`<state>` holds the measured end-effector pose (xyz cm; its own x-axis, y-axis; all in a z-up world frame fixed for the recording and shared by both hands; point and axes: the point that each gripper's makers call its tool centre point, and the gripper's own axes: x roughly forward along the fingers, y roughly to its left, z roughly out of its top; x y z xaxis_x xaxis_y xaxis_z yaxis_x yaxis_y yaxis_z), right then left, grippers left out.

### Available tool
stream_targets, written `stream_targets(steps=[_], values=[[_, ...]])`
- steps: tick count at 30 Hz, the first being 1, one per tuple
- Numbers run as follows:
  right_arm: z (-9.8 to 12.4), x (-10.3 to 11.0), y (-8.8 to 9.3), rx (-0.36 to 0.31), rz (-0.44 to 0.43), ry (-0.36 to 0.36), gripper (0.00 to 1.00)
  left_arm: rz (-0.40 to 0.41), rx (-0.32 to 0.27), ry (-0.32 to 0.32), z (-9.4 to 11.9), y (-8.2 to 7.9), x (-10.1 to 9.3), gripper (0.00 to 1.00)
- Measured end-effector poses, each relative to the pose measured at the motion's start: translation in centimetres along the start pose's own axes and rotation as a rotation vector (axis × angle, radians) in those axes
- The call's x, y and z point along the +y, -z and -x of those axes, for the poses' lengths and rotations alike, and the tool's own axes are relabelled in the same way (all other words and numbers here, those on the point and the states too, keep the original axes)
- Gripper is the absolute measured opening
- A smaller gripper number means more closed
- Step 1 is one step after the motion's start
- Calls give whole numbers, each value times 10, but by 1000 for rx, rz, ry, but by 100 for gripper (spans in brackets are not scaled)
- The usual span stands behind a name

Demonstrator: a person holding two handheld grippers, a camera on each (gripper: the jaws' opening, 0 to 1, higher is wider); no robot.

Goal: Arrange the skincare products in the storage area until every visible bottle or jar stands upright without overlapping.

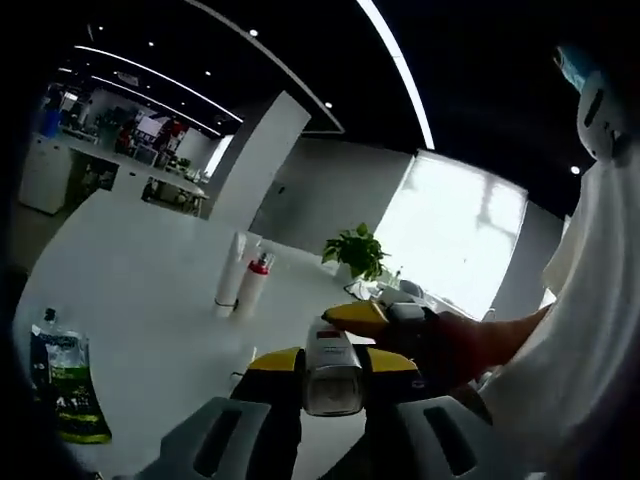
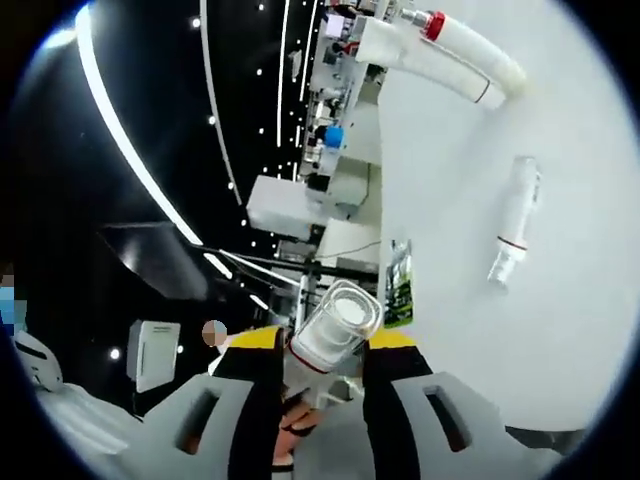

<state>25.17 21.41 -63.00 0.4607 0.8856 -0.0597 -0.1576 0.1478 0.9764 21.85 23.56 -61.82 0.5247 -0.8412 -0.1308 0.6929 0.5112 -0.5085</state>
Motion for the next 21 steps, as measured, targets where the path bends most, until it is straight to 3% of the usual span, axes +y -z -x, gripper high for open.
stream_targets(steps=[4,5,8,11,15,17,21], values=[[2,2,0,10,7,-6,26,6,46,14,-1,7,-1,23],[2,4,-1,9,26,-7,25,44,74,16,-1,12,-1,23],[3,7,-4,22,108,-7,24,35,96,18,-4,18,-2,23],[4,10,-2,73,180,-5,23,74,123,32,-4,25,-4,23],[4,16,8,171,324,2,22,160,227,61,-3,44,-11,24],[3,22,13,207,401,-10,22,163,231,68,-4,46,-11,25],[4,31,24,298,530,-47,21,257,245,110,-1,49,-18,27]])
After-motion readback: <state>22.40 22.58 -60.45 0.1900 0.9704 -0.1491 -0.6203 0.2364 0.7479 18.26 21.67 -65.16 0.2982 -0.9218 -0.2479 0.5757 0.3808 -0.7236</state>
